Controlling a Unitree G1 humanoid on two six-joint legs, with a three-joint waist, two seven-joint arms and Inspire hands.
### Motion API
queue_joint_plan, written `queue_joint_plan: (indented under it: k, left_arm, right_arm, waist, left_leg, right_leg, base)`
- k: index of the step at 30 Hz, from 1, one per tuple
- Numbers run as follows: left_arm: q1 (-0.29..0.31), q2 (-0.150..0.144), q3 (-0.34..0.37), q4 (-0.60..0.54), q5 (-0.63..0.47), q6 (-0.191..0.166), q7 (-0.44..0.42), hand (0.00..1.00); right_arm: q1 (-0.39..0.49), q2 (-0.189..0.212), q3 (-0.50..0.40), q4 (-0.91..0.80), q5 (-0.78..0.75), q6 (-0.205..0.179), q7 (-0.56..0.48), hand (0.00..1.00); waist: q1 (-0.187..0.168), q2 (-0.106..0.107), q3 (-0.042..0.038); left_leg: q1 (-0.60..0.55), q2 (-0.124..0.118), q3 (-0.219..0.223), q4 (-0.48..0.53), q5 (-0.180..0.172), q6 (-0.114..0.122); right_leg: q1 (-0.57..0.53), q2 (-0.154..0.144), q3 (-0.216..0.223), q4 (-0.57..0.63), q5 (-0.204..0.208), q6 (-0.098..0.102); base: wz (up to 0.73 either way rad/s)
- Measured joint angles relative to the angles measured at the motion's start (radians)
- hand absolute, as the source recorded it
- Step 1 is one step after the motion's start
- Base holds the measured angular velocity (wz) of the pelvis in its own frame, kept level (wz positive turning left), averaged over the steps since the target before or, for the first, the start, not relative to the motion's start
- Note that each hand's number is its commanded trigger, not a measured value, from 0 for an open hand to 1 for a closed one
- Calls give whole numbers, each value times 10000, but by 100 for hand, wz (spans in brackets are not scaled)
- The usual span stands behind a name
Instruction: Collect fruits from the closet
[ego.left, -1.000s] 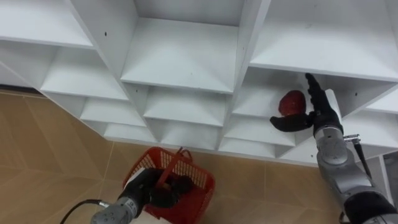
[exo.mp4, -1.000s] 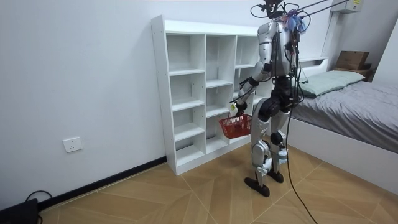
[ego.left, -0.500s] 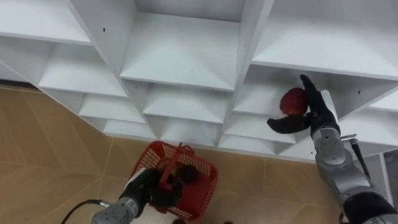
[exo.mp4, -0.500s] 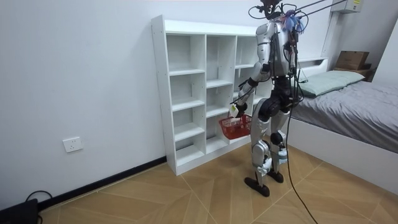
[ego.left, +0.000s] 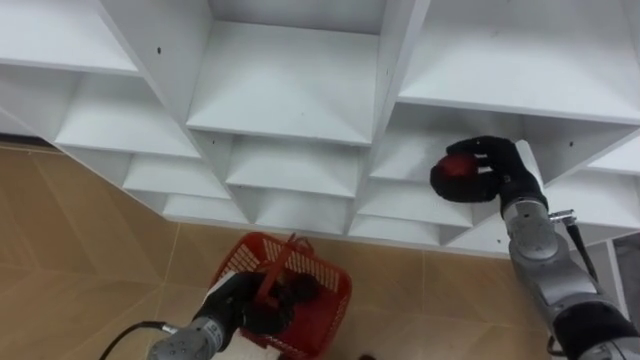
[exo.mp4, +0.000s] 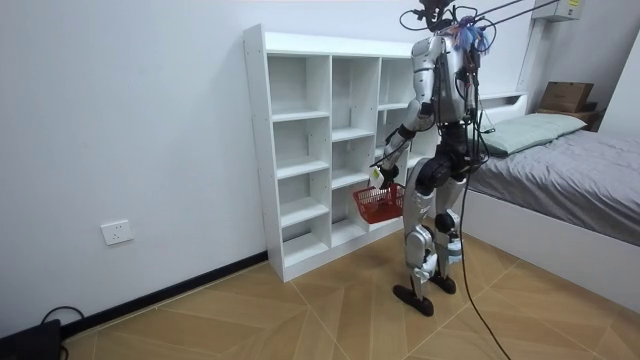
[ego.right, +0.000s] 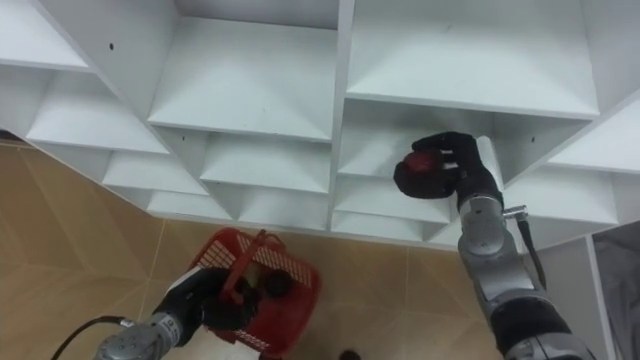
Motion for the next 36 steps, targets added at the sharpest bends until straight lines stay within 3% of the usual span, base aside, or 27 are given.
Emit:
queue_joint_plan:
  k: [21,28,36]
  left_arm:
    - [-4,-17,149,0,35,-2,-20,100]
    - [185,-18,239,-304,102,-5,90,100]
    - [297,-43,301,-523,91,-118,93,100]
  right_arm:
    - [2,13,-43,-146,-26,0,18,100]
    - [96,40,-44,-765,-77,-1,308,100]
    - [1733,125,66,-2201,398,-130,975,100]
  waist:
    - [-10,78,-45]
    - [-103,162,-102]
    - [-156,107,-199]
  left_leg:
    - [24,1,38,3,3,3]
    - [207,3,31,-13,3,4]
    - [1029,1,55,-98,2,3]
  right_leg:
    - [-2,-5,12,17,1,-1]
    - [171,-9,-3,11,1,-1]
    - [1080,9,-12,-258,-2,3]
  base:
    - [0]
    - [0]
    - [1]
